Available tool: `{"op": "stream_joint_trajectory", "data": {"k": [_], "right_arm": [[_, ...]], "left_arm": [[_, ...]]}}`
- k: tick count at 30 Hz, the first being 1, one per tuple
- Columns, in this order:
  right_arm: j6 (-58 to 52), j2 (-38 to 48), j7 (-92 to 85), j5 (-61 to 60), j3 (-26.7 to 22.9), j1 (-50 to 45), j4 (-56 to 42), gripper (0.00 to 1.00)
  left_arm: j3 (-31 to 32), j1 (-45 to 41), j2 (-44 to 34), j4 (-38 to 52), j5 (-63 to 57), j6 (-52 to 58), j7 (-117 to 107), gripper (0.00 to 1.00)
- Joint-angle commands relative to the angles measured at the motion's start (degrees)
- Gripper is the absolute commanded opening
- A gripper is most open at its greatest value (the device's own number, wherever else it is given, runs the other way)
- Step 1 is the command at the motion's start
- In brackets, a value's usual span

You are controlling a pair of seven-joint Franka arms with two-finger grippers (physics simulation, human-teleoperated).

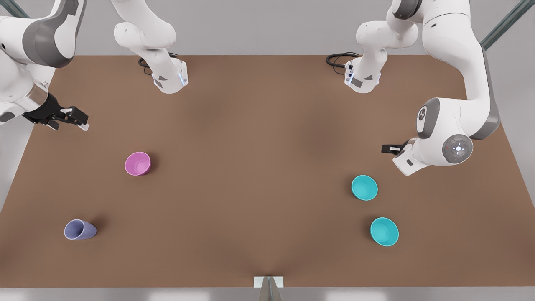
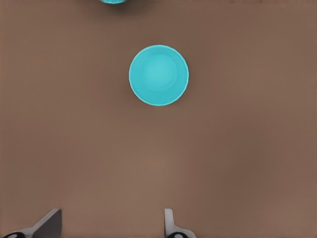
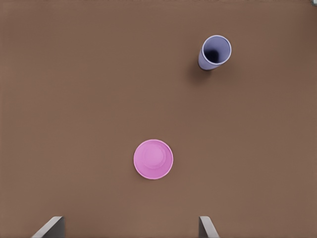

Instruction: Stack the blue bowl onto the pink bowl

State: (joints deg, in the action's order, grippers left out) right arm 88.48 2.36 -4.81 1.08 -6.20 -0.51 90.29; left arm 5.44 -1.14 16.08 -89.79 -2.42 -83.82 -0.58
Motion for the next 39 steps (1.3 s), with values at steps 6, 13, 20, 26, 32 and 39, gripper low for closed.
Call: {"op": "stream_joint_trajectory", "data": {"k": [6, 13, 20, 26, 32, 39], "right_arm": [[-2.9, -14.3, -3.8, -1.4, -1.0, 1.1, -1.9, 1.00], [19.7, -17.8, -4.2, -8.1, -0.7, 3.0, 14.3, 1.00], [37.5, -17.5, -7.2, -9.2, -0.9, 6.0, 27.9, 1.00], [45.4, -20.1, -8.7, -9.1, -1.0, 7.3, 31.7, 1.00], [47.1, -22.9, -9.8, -9.2, -1.0, 7.4, 34.3, 1.00], [48.1, -26.3, -10.2, -9.2, -0.8, 7.4, 34.7, 0.64]], "left_arm": [[0.0, 0.0, 0.1, -0.1, 0.0, 0.1, -1.0, 1.00], [0.0, 0.0, 0.1, -0.3, 0.0, 0.1, -1.0, 1.00], [0.4, -0.4, -0.4, 0.0, 0.2, 2.6, -1.0, 1.00], [0.4, 0.1, -0.9, 0.1, 2.2, 4.6, -1.1, 1.00], [0.3, 0.1, -1.9, 1.2, 2.1, 5.4, -1.0, 1.00], [0.4, 0.0, -1.9, 1.2, 2.2, 5.2, -1.1, 1.00]]}}
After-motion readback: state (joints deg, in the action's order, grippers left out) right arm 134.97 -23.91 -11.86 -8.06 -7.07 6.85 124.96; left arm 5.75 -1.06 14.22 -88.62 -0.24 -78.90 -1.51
